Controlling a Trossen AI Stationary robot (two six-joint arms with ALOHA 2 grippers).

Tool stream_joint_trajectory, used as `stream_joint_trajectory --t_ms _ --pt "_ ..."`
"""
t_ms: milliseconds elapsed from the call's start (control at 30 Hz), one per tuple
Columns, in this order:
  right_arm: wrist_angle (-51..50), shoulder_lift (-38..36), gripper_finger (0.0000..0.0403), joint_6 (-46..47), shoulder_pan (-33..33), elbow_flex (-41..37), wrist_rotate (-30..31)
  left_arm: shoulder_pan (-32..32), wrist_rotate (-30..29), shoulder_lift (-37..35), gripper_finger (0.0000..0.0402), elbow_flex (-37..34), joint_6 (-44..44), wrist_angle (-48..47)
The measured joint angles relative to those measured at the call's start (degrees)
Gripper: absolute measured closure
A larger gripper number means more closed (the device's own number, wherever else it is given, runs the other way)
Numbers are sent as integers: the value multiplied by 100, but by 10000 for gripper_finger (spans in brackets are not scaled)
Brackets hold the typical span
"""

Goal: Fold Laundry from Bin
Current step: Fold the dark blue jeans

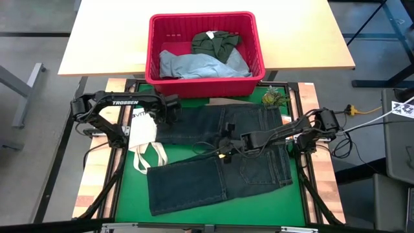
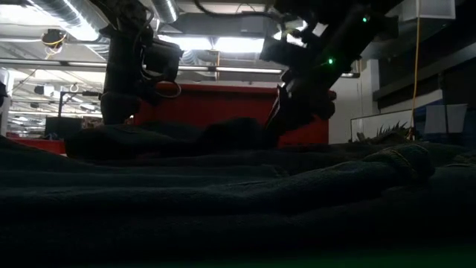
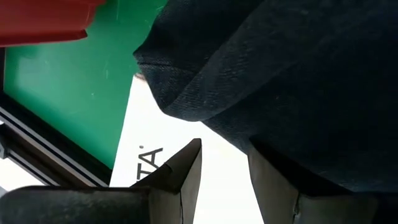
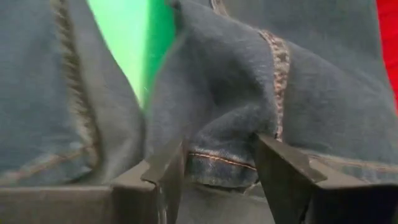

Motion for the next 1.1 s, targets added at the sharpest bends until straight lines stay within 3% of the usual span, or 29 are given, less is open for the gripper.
stream_joint_trajectory --t_ms 133,367,533,633,867,1100 --pt "-58 50 249 1 0 2 129 1 10 0 276 2 0 4" --pt "-377 50 388 -57 -4 2 74 1 10 0 277 2 0 9" --pt "-1195 -9 368 -103 0 156 -366 1 10 0 277 2 0 9" --pt "-1779 -9 375 -108 -4 308 -534 1 12 0 277 2 -1 10" --pt "-1755 -9 384 -110 -4 302 -648 6 8 0 277 2 77 12" --pt "-1766 -9 305 -106 -4 302 -689 89 8 0 277 4 397 355"
